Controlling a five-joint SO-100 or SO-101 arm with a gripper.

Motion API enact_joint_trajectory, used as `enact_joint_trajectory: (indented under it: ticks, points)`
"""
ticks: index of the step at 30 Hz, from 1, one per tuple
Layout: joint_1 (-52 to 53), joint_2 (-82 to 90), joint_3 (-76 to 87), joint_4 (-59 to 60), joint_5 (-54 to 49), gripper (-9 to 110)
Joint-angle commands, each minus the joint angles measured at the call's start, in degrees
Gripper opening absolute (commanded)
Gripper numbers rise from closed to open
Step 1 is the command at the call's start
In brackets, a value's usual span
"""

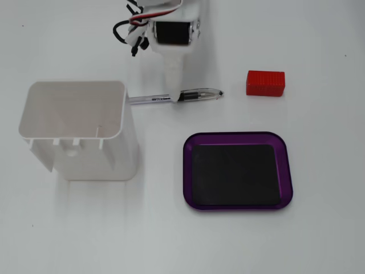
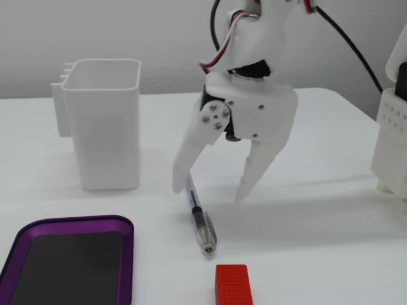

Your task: Pick up the pen and put it in the pen holder.

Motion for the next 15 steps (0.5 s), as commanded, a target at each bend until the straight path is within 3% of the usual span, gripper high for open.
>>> enact_joint_trajectory:
  ticks: [1, 15]
  points:
    - [0.00, -4.83, -4.13, -2.29, -0.70, 24]
    - [4.92, -15.91, -4.57, -7.21, -4.57, 24]
